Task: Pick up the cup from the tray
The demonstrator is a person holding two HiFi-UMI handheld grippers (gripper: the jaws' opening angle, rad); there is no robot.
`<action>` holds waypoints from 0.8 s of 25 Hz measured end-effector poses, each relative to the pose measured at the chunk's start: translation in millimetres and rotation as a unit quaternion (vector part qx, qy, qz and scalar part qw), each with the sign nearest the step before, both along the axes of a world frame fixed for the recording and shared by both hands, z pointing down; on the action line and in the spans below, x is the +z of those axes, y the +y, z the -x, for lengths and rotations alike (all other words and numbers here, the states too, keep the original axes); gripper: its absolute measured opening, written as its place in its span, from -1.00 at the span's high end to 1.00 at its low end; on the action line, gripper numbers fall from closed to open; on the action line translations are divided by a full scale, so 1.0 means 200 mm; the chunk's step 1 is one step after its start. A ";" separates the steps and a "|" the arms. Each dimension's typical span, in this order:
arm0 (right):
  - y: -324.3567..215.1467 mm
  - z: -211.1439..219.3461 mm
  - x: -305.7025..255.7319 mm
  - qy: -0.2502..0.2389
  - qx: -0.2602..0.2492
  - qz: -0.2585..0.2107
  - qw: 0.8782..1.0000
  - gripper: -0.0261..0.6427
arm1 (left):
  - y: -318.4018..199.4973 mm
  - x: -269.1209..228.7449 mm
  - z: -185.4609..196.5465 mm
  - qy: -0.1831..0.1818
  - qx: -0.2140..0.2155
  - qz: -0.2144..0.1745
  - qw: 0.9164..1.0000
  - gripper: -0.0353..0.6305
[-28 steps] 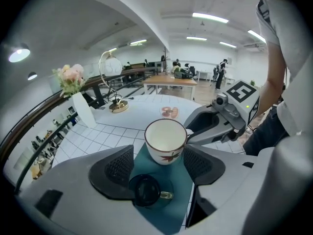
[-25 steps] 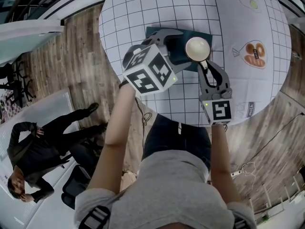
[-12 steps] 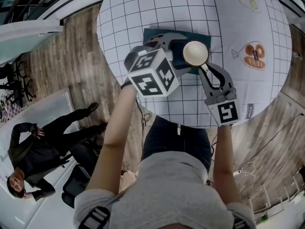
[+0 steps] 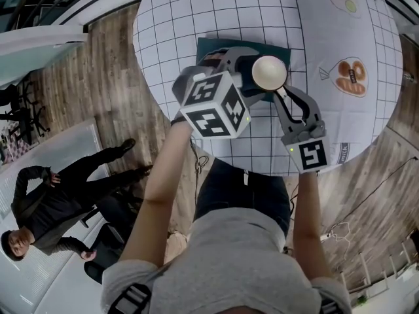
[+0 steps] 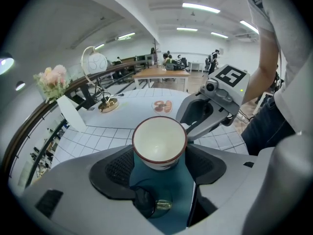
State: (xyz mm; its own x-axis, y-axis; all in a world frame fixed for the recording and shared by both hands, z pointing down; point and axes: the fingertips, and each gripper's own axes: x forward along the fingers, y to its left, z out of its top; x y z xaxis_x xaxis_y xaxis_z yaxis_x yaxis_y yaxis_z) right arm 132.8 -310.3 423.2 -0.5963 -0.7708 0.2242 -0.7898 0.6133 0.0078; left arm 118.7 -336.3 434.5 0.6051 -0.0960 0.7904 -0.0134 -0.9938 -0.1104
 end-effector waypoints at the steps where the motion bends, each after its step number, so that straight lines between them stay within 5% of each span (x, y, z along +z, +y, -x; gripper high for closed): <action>1: 0.00 0.00 0.00 -0.003 0.002 0.001 1.000 0.74 | 0.00 0.00 0.00 0.001 -0.001 -0.004 1.000 -0.11; 20: 0.12 -0.06 -0.23 -0.014 0.011 -0.011 1.000 0.74 | 0.13 -0.26 -0.05 0.056 -0.017 -0.038 0.998 -0.10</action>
State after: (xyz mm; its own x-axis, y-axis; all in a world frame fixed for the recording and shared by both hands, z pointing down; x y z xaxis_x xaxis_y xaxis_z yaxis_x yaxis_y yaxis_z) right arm 144.3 -286.4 376.5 -0.5851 -0.7884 0.1901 -0.8032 0.5957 -0.0016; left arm 128.3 -311.0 383.3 0.6850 -0.1759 0.7070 -0.0639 -0.9812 -0.1823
